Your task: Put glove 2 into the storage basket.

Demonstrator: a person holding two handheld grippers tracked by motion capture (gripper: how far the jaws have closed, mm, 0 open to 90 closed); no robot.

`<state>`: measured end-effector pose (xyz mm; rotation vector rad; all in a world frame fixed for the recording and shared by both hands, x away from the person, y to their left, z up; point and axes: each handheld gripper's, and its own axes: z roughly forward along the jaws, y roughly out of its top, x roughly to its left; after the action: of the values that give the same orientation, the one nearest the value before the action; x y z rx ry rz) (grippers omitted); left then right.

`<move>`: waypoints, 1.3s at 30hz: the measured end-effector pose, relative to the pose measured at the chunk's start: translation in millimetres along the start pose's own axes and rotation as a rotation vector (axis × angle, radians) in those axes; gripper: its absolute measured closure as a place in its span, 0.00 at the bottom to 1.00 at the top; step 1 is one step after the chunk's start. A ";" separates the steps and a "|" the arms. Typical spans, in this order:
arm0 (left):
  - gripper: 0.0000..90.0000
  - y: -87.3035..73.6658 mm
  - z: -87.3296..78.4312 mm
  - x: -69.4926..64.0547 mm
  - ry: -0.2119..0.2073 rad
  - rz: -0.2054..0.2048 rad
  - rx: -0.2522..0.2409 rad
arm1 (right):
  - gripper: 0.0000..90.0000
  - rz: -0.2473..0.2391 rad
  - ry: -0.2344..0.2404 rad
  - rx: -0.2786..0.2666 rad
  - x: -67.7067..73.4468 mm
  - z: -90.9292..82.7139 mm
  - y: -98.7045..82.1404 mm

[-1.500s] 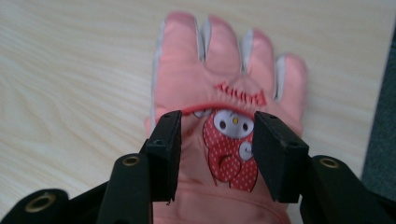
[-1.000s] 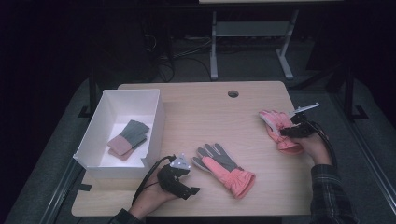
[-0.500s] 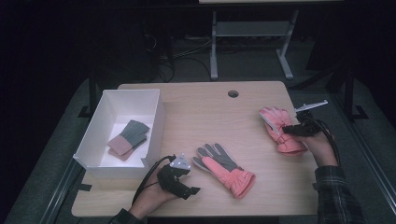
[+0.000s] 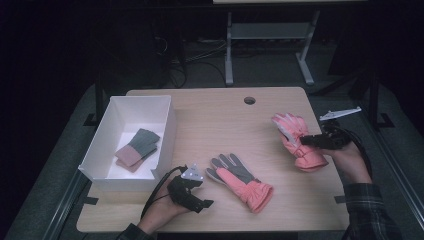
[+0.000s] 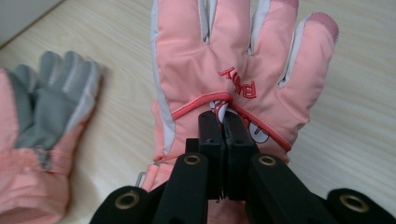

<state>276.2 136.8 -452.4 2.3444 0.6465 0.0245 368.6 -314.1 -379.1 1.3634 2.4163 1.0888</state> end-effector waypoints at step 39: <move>0.21 -1.3 1.2 1.5 0.001 -0.006 0.011 | 0.98 -0.285 0.292 0.085 149.0 36.1 17.0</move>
<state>277.2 137.5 -454.4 2.3530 0.6554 0.0203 311.7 -171.6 -363.9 0.8905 2.7826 1.1886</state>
